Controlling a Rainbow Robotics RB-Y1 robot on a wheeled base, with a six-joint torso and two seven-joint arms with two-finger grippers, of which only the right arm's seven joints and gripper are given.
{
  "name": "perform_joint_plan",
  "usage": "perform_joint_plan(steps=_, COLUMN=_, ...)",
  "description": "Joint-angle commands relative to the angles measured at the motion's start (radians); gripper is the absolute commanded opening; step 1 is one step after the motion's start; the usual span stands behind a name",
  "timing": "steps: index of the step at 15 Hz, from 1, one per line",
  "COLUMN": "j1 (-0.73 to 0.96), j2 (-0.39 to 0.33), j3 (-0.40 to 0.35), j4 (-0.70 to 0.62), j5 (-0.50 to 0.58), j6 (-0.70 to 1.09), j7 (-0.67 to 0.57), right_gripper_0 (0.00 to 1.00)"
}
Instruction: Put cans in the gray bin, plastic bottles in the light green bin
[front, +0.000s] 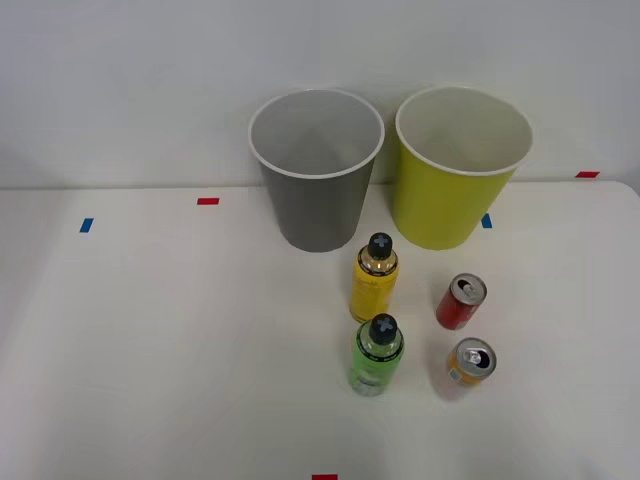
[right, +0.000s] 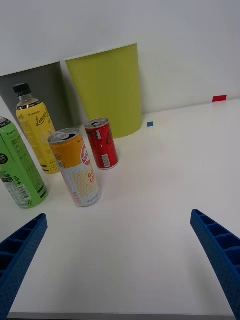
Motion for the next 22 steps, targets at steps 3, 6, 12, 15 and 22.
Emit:
perform_joint_plan(steps=3, j1=0.0, j2=0.0, j3=0.0, j4=0.0, j5=0.0, j6=0.0, j7=0.0, right_gripper_0=1.0)
perform_joint_plan(steps=6, j1=0.0, j2=0.0, j3=0.0, j4=0.0, j5=0.0, j6=0.0, j7=0.0, right_gripper_0=1.0)
perform_joint_plan(steps=12, j1=0.0, j2=0.0, j3=0.0, j4=0.0, j5=0.0, j6=0.0, j7=0.0, right_gripper_0=1.0)
perform_joint_plan(steps=15, j1=0.0, j2=0.0, j3=0.0, j4=0.0, j5=0.0, j6=0.0, j7=0.0, right_gripper_0=1.0)
perform_joint_plan(steps=22, j1=0.0, j2=0.0, j3=0.0, j4=0.0, j5=0.0, j6=0.0, j7=0.0, right_gripper_0=1.0)
